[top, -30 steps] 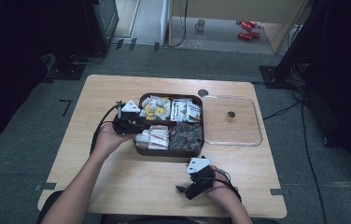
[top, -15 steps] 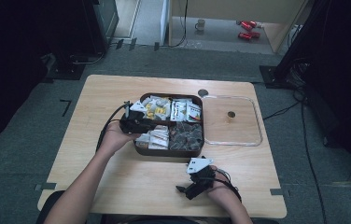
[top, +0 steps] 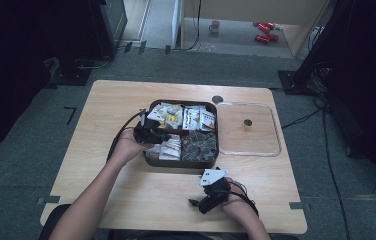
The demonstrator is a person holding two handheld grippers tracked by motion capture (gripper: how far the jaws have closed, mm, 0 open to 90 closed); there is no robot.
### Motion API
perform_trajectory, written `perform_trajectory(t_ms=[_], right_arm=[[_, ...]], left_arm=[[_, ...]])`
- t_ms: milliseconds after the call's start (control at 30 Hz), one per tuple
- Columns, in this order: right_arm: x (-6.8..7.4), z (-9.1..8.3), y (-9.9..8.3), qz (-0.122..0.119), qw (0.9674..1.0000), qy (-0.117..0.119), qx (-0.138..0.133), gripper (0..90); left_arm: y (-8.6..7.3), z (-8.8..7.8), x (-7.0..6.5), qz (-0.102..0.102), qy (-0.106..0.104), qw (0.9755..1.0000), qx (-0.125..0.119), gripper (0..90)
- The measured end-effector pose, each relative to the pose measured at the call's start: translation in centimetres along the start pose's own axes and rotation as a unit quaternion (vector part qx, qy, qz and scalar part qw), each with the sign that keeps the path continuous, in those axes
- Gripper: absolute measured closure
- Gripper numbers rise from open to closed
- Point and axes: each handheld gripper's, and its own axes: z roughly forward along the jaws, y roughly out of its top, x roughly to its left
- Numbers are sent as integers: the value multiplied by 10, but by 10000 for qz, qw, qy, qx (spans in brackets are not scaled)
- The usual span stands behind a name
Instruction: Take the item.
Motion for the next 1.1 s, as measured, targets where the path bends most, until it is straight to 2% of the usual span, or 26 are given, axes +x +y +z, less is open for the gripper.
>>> perform_trajectory(t_ms=[333, 367, 400, 467, 667, 800, 900, 1100], right_arm=[[0, 0, 0, 3, 10000, 0, 0, 0], [0, 0, 0, 3, 10000, 1, 1, 0], [0, 0, 0, 8, 10000, 1, 3, 0], [0, 0, 0, 1, 10000, 1, 1, 0], [0, 0, 0, 6, 10000, -1, 1, 0], [0, 0, 0, 2, 10000, -1, 0, 0], [0, 0, 0, -2, 10000, 0, -2, 0], [0, 0, 0, 15, 10000, 6, -1, 0]], left_arm=[[1, 4, -2, 119, 131, 9998, 57, 660], [0, 4, -2, 130, 125, 9998, 53, 674], [1, 4, -2, 126, 105, 9999, 47, 726], [1, 5, -3, 30, 64, 9999, 78, 741], [2, 3, -5, 102, 112, 9999, 66, 835], [2, -1, -4, 68, 187, 9998, 44, 889], [2, -5, -1, -56, 143, 9999, 15, 891], [2, -12, 0, -126, 88, 9999, -79, 894]])
